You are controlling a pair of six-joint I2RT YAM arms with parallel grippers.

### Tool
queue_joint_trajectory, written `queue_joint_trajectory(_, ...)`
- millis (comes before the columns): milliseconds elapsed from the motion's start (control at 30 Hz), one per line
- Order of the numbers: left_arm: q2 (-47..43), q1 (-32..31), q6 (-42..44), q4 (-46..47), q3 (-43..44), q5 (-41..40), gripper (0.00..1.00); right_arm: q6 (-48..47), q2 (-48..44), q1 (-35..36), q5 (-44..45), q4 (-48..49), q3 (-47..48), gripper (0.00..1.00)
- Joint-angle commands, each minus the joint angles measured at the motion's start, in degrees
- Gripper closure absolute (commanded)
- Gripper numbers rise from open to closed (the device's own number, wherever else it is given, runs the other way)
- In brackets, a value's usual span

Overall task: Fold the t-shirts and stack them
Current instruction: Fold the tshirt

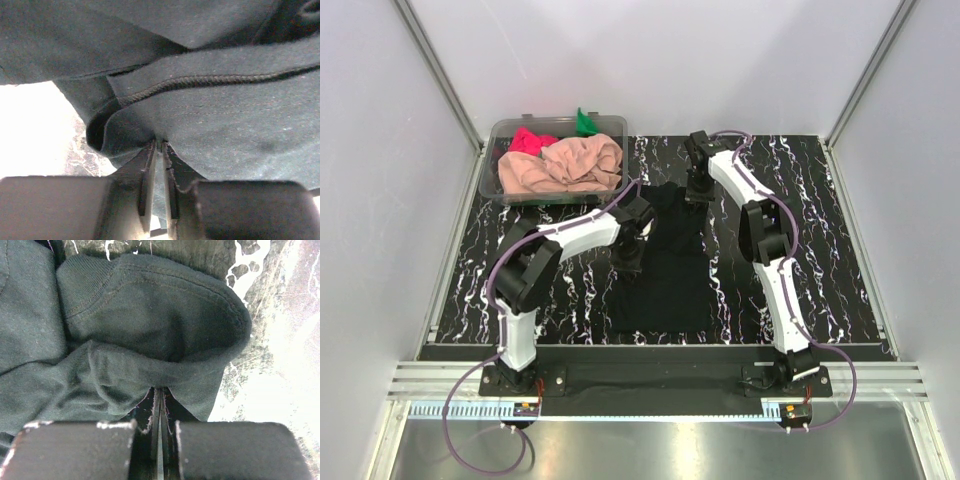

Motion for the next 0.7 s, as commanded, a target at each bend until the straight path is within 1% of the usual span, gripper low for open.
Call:
queue_joint_trajectory(0,0.0,-1.0,-1.0,-0.6,-1.8,-3.1,0.89,-1.2,3.9,-0.1,1.5,-1.5,3.8,1.0)
queue_joint_trajectory(67,-0.5,-1.4,-1.2,-0.7,-3.0,-3.4,0.92,-1.3,5.4,-0.1,1.7,-1.8,6.2,1.0)
queue_joint_trajectory(133,-0.8,-1.7,-1.8,-0.8,-4.3,-3.6,0.99,-1.7,7.1,-0.1,1.8,-2.2,8.1,1.0)
queue_joint_trajectory(167,-0.9,-2.2,-1.8,-0.8,-4.7,-3.8,1.0,-1.8,7.6,-0.1,1.8,-2.7,10.2,1.0)
queue_joint_trajectory(367,-0.8,-4.0,-2.7,-0.8,-7.8,-3.6,1.0,-1.9,11.3,-0.3,1.5,-3.5,16.1,1.0)
queue_joint_trajectory(667,-0.8,-4.7,-3.5,0.1,-9.4,-3.0,1.0,-2.5,13.7,-1.0,-0.1,-2.2,20.8,1.0)
